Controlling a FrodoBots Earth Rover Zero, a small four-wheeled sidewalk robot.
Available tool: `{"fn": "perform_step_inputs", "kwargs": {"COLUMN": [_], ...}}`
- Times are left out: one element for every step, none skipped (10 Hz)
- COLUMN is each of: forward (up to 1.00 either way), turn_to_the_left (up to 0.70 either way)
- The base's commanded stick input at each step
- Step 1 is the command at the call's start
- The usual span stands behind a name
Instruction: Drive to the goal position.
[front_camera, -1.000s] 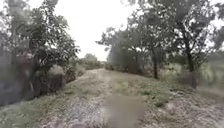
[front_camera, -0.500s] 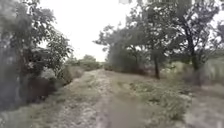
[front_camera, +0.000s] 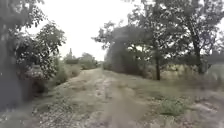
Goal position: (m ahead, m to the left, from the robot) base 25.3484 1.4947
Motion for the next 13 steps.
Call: {"fn": "perform_step_inputs", "kwargs": {"forward": [0.70, 0.70, 0.70, 0.70, 0.70, 0.70, 0.70, 0.70, 0.70, 0.70, 0.70, 0.70, 0.70], "turn_to_the_left": [0.13, 0.31, 0.35, 0.02, 0.00, 0.00, 0.00, 0.00, 0.00, 0.00, 0.00, 0.00, 0.00]}}
